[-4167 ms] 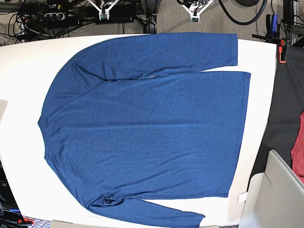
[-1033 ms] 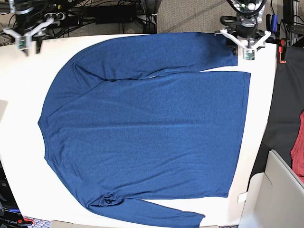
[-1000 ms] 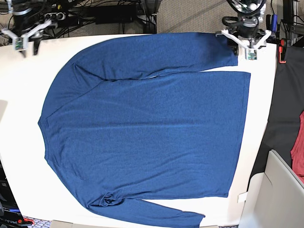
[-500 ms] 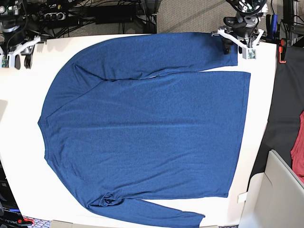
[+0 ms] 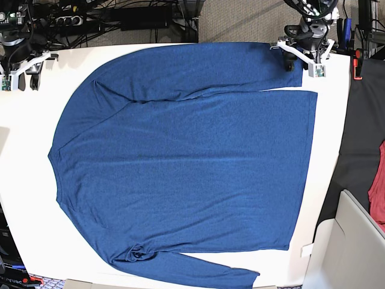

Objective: Fold the T-shirt properly
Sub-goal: 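Move both grippers down to the shirt's hem corners, then grasp the hem corners of the blue shirt with both grippers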

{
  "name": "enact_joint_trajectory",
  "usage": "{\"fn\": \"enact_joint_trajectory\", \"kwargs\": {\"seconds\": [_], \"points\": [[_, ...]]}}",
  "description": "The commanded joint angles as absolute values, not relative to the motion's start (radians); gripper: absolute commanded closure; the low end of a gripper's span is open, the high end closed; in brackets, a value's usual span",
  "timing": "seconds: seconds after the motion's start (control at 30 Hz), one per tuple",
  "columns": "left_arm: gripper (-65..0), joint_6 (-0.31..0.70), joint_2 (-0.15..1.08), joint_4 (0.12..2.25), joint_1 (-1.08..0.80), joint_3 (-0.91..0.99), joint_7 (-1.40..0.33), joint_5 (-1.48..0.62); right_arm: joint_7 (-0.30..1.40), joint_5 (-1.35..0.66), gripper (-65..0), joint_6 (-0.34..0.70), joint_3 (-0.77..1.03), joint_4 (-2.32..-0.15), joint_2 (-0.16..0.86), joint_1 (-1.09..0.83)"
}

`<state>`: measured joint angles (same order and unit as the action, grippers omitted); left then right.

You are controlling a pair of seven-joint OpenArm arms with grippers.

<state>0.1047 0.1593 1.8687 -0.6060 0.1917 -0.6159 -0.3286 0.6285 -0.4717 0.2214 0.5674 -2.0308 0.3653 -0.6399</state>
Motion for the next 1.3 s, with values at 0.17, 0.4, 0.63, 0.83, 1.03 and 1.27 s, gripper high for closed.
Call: {"fn": "enact_joint_trajectory", "kwargs": {"seconds": [0.17,0.4,0.63,0.83,1.03,1.27], "points": [[-18.6,0.251,0.160,1.863,-0.618,0.148,-0.634,-0.335,0.607,-0.478,-22.3,0.219,0.572,-2.048,0.378,-0.633],[0.0,0.309,0.160,1.868,-0.615,0.153,-0.634,-0.335,0.607,-0.478,-22.6,0.219,0.481,-2.048,0.378,-0.618],[0.0,0.309,0.160,1.868,-0.615,0.191,-0.634,-0.334,0.661,-0.493,-22.9,0.219,0.367,-2.045,0.354,-0.545],[0.0,0.309,0.163,1.868,-0.615,0.194,-0.634,-0.334,0.779,-0.642,-30.6,0.219,0.410,-2.038,0.269,-0.490],[0.0,0.309,0.162,1.868,-0.616,0.194,-0.634,-0.334,0.782,-0.671,-31.2,0.219,0.476,-1.962,0.225,-0.478],[0.0,0.309,0.163,1.877,-0.618,0.194,-0.634,-0.334,0.808,-0.673,-31.2,0.219,0.479,-1.853,0.174,-0.412]]}}
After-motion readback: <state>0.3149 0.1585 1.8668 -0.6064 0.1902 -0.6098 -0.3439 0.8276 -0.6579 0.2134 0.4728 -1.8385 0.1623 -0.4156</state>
